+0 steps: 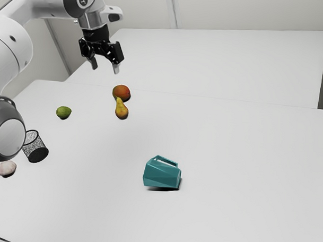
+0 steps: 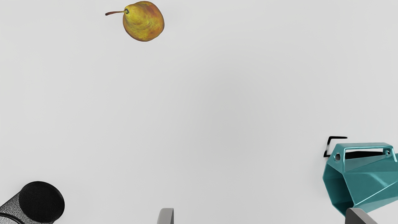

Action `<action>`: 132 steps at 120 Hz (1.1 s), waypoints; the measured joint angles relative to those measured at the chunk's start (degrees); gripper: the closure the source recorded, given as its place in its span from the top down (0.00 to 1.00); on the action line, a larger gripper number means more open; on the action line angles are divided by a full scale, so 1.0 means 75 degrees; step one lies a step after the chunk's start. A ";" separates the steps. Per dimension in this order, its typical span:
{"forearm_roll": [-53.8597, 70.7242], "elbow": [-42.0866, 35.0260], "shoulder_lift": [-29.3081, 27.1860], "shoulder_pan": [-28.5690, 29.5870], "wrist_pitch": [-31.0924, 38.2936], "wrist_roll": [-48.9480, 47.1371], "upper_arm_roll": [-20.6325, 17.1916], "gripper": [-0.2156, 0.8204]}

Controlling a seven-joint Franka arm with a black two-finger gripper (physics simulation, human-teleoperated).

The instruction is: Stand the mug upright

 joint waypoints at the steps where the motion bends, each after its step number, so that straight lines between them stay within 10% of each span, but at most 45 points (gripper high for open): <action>1: 0.0000 -0.0005 0.0003 0.0001 0.0000 0.0003 0.0000 0.79; 33: -0.0501 -0.0228 0.0119 0.0206 0.0071 0.0075 0.0034 0.79; 96: -0.3242 -0.7023 -0.2858 -0.0108 0.3705 -0.0017 0.0033 0.79; 132: -0.5092 -0.7925 -0.2268 -0.0603 0.5344 0.0397 0.0012 0.79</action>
